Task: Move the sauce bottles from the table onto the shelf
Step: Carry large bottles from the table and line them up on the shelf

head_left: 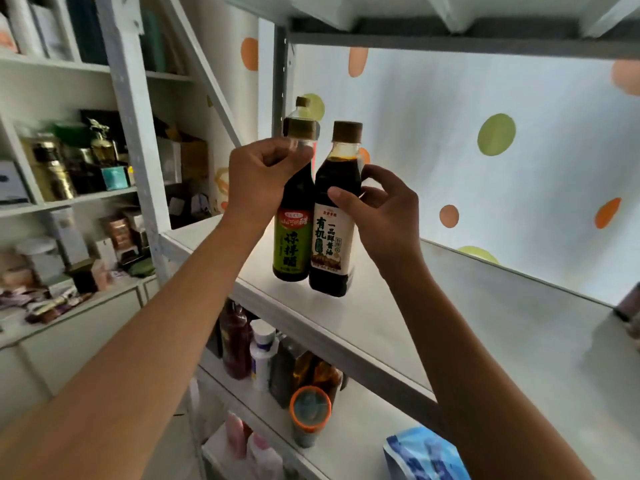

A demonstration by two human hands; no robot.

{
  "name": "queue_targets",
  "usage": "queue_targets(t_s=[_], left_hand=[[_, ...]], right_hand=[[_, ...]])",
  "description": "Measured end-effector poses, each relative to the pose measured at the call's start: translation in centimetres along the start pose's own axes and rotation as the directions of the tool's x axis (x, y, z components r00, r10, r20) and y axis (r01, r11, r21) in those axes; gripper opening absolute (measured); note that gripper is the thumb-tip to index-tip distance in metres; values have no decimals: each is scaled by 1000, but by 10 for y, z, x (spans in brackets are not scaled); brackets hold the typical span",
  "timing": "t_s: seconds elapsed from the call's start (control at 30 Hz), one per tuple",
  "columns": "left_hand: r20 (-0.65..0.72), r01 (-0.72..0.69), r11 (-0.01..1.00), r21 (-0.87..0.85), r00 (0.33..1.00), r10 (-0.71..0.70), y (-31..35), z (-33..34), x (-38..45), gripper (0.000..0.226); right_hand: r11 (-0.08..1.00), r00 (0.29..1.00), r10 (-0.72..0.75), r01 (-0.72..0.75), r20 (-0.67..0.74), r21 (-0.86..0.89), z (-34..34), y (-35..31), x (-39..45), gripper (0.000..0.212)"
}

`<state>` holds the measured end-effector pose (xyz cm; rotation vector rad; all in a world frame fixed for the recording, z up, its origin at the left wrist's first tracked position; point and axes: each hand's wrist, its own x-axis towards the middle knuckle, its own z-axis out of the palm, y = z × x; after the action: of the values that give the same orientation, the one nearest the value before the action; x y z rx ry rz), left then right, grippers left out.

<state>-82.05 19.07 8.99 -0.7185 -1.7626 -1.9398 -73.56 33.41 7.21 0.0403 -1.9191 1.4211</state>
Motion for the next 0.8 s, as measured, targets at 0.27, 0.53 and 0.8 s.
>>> queue_targets(t_s=[0.27, 0.53, 0.8], left_hand=[[-64, 51, 997, 58, 997, -48, -32, 21, 4, 20], [119, 126, 978, 169, 982, -147, -66, 16, -35, 54], [95, 156, 857, 490, 968, -231, -86, 12, -52, 61]], right_hand=[[999, 999, 7, -9, -46, -45, 2, 40, 17, 40], [991, 998, 60, -60, -2, -118, -3, 52, -1, 71], [940, 972, 216, -180, 96, -290, -8, 65, -13, 56]])
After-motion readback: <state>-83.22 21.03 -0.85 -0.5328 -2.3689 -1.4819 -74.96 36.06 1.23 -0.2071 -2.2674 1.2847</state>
